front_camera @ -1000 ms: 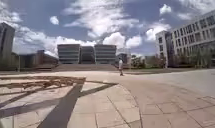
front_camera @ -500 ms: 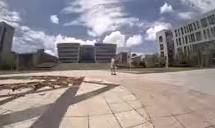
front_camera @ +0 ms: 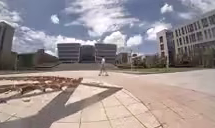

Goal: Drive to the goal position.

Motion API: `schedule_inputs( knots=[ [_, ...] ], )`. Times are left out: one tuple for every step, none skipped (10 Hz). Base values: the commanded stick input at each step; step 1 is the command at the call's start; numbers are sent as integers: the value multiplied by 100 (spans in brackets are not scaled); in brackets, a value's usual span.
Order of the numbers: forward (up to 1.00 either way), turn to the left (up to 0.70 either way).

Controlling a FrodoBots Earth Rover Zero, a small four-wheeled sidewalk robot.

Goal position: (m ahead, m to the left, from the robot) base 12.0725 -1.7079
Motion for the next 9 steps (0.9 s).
schedule_inputs(
  knots=[
    [100,5],
    [100,5],
    [100,5],
    [100,5],
    [100,5],
    [100,5],
    [100,5],
    [100,5],
    [100,5]
  ],
)
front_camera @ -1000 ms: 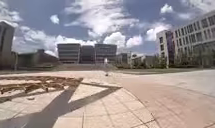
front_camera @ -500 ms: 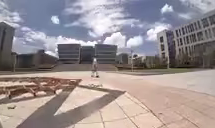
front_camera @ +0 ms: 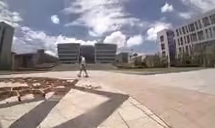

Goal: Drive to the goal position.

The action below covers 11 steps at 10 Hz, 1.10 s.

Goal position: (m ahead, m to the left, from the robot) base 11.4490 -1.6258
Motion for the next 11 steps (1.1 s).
schedule_inputs(
  knots=[
    [100,5],
    [100,5],
    [100,5],
    [100,5],
    [100,5],
    [100,5],
    [100,5],
    [100,5],
    [100,5],
    [100,5],
    [100,5]
  ],
)
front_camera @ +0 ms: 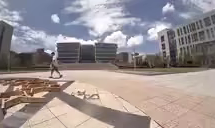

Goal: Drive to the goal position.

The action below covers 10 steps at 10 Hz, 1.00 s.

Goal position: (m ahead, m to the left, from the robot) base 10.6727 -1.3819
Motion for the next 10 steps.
schedule_inputs(
  knots=[
    [100,5],
    [100,5],
    [100,5],
    [100,5],
    [100,5],
    [100,5],
    [100,5],
    [100,5],
    [100,5],
    [100,5]
  ],
)
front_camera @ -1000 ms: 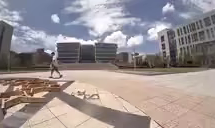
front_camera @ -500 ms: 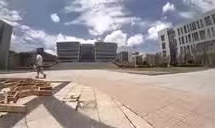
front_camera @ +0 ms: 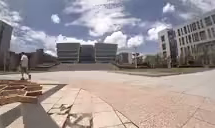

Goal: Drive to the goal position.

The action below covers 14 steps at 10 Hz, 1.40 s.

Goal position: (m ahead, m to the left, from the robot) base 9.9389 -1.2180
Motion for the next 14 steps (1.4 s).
schedule_inputs(
  knots=[
    [100,5],
    [100,5],
    [100,5],
    [100,5],
    [100,5],
    [100,5],
    [100,5],
    [100,5],
    [100,5],
    [100,5],
    [100,5],
    [100,5],
    [100,5],
    [100,5]
  ],
)
